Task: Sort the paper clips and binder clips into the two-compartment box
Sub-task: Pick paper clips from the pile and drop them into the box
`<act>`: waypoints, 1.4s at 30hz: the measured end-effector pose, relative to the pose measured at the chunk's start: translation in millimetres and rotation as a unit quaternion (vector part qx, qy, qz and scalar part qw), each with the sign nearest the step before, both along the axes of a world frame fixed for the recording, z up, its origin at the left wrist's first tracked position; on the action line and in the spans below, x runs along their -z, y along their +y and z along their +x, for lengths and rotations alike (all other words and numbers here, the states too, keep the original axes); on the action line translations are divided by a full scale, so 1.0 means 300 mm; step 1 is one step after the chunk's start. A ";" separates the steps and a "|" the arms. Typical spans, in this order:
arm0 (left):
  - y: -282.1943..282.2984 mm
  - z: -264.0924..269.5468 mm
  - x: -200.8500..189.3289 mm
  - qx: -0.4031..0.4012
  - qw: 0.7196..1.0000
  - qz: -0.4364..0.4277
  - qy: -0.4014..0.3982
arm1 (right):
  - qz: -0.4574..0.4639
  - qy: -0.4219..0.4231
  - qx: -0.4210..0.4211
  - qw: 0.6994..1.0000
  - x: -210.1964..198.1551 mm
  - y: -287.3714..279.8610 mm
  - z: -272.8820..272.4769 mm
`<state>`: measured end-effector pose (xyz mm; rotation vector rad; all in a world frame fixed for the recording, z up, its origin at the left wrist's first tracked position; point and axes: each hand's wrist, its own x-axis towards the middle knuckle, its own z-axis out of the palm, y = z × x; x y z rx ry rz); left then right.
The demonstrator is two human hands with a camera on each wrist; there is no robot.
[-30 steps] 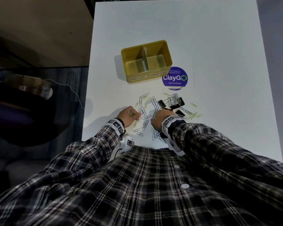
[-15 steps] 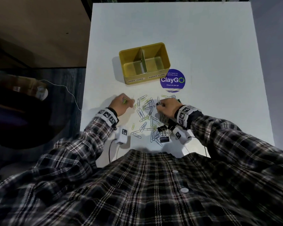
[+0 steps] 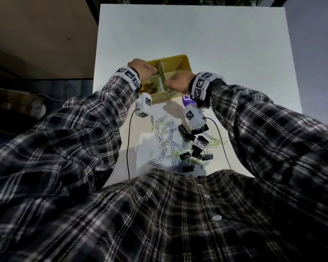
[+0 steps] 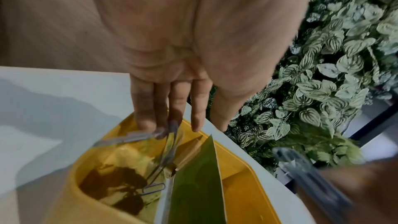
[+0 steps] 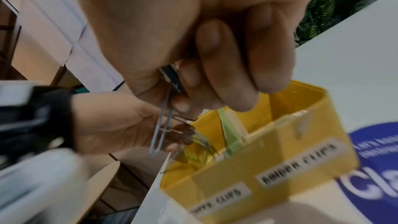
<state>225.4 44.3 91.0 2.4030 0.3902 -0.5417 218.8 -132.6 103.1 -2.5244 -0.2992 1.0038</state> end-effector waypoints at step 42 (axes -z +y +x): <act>-0.041 -0.767 0.432 0.277 0.958 0.074 -0.018 | -0.060 -0.125 -0.032 0.990 0.364 -0.243 -0.495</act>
